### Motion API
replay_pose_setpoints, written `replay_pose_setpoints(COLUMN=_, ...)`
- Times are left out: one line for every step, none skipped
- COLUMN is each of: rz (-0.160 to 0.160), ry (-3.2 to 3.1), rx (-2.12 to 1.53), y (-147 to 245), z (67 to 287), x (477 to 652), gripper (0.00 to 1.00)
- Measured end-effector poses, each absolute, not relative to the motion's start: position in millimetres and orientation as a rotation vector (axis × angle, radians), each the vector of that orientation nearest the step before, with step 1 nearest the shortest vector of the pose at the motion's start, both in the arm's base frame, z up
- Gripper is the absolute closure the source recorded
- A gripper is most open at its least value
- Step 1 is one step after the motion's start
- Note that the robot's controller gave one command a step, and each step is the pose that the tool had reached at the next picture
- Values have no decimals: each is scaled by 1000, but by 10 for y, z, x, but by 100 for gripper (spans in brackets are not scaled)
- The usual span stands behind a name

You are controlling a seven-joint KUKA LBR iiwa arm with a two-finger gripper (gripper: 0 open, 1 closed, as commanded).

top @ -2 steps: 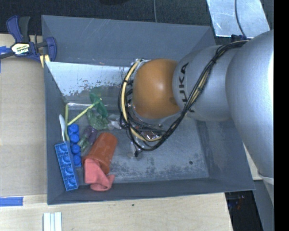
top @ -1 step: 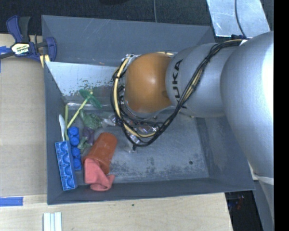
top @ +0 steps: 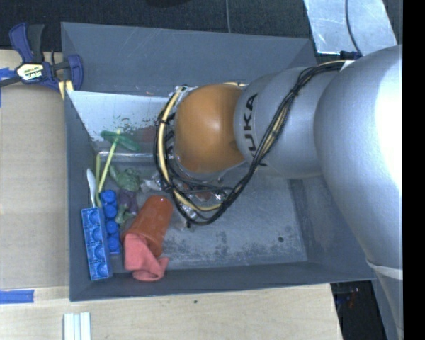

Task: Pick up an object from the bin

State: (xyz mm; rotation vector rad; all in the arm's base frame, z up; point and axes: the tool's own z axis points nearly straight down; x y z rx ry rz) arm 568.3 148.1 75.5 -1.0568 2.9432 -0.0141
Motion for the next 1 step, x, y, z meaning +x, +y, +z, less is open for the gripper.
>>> replay_pose_setpoints(rz=-18, ry=3015, rx=-817, y=1669, z=748, x=5644, gripper=0)
